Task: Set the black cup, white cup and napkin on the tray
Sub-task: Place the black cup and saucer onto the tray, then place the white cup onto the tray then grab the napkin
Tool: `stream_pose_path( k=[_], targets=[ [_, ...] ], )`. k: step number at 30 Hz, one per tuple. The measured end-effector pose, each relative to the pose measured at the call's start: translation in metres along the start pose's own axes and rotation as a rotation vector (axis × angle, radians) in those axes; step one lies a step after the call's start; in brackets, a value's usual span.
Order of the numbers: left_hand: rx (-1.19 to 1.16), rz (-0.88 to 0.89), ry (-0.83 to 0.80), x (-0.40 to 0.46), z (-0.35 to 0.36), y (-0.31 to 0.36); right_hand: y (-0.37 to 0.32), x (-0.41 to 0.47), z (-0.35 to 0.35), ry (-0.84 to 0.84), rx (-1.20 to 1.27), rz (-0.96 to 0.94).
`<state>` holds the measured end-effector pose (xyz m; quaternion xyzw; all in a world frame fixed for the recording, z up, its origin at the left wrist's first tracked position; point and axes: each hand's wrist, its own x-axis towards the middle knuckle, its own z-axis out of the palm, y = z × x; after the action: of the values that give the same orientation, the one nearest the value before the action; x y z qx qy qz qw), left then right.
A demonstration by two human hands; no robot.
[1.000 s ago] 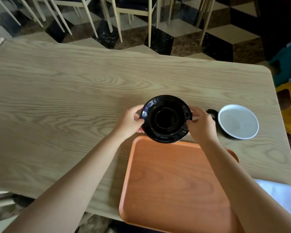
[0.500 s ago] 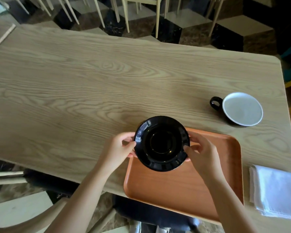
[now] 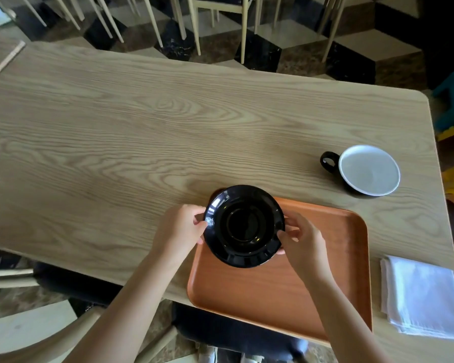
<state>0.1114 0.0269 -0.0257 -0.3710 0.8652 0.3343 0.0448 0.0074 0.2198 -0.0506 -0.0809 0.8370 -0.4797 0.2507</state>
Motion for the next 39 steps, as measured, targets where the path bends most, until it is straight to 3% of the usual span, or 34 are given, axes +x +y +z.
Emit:
stream_pose_path(
  k=[3, 10, 14, 18, 25, 29, 32, 36, 39],
  targets=[
    [-0.016, -0.009, -0.007, 0.004, -0.003, 0.000, 0.001, 0.000, 0.000, -0.017, 0.003, 0.004],
    [-0.356, -0.182, -0.069, 0.008, 0.000, -0.013, 0.003, 0.001, -0.002, -0.032, -0.003, -0.001],
    [-0.297, -0.172, -0.119, 0.010, -0.004, -0.014, -0.003, 0.002, -0.012, -0.122, -0.048, -0.001],
    [0.021, -0.021, -0.027, 0.022, -0.015, 0.010, -0.018, 0.008, -0.042, -0.136, -0.188, -0.082],
    [0.087, 0.356, 0.038, 0.042, -0.002, 0.111, -0.040, 0.031, -0.115, 0.012, -0.346, -0.185],
    [0.094, 0.652, 0.124, 0.051, 0.026, 0.156, -0.033, 0.044, -0.147, 0.204, -0.541, -0.279],
    [0.224, 0.821, 0.092, 0.062, 0.056, 0.172, -0.018, 0.054, -0.156, 0.229, -0.729, -0.361],
    [0.396, 0.942, 0.044, 0.076, 0.088, 0.179, 0.006, 0.070, -0.158, 0.154, -0.839, -0.361],
    [0.478, 0.890, 0.001, 0.082, 0.102, 0.183, 0.015, 0.076, -0.158, 0.118, -0.755, -0.307]
  ],
)
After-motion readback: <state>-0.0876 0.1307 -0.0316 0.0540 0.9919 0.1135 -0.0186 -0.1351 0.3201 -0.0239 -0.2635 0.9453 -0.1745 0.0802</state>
